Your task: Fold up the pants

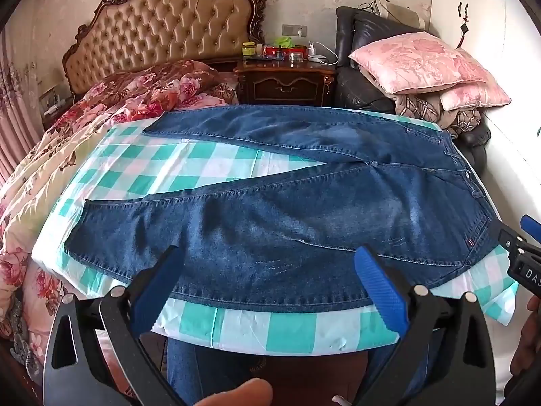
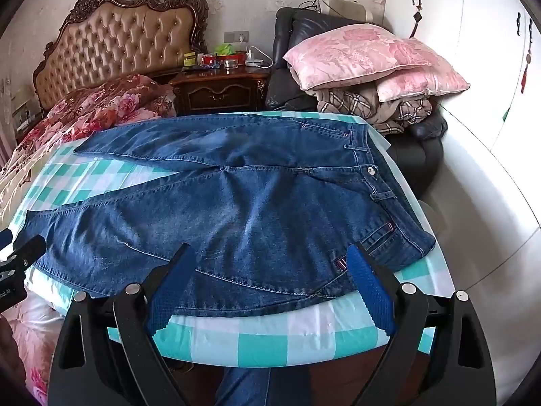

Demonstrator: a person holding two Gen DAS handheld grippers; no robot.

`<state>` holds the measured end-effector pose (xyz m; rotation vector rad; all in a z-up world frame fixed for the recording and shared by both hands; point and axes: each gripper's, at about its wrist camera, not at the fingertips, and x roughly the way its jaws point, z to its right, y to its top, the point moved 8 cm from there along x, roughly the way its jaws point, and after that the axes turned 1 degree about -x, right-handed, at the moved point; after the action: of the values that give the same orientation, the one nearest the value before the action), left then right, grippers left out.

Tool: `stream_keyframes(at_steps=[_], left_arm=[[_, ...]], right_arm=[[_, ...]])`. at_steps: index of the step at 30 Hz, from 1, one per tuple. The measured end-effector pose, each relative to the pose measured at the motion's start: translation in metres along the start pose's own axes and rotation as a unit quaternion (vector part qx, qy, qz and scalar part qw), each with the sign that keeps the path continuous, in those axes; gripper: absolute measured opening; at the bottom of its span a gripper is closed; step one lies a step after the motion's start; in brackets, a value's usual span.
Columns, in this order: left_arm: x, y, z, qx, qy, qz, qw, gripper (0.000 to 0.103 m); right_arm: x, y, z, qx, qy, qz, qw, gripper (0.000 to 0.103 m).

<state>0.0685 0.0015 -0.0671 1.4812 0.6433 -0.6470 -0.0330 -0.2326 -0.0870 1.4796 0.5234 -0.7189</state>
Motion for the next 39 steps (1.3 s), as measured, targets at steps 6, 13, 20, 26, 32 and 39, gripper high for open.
stream_keyframes(at_steps=[6, 13, 20, 26, 32, 39], left_arm=[[0.0008, 0.0, -0.0018, -0.001, 0.001, 0.0, 1.0, 0.101], [0.0001, 0.0017, -0.0024, -0.004, -0.002, -0.001, 1.0, 0.101], [-0.003, 0.0021, -0.002, -0.004, -0.002, 0.002, 1.0, 0.101], [-0.0056, 0.0037, -0.0013, -0.004, -0.003, 0.003, 1.0, 0.101], [-0.0056, 0.0049, -0.0001, -0.005, -0.002, 0.003, 1.0, 0.101], [-0.0037, 0.0054, -0.0006, -0.007, -0.003, 0.001, 1.0, 0.101]], right_arm=[[0.0019, -0.0016, -0.0021, 0.0, 0.003, -0.002, 1.0, 0.087], [0.001, -0.0008, -0.0042, 0.0, 0.005, 0.0, 1.0, 0.088], [-0.0003, -0.0001, -0.0039, -0.001, 0.007, 0.0, 1.0, 0.087], [-0.0017, 0.0002, -0.0041, -0.002, 0.007, 0.001, 1.0, 0.087], [-0.0013, 0.0005, -0.004, -0.001, 0.007, 0.001, 1.0, 0.088], [-0.0021, 0.0005, -0.0043, -0.002, 0.008, 0.0, 1.0, 0.087]])
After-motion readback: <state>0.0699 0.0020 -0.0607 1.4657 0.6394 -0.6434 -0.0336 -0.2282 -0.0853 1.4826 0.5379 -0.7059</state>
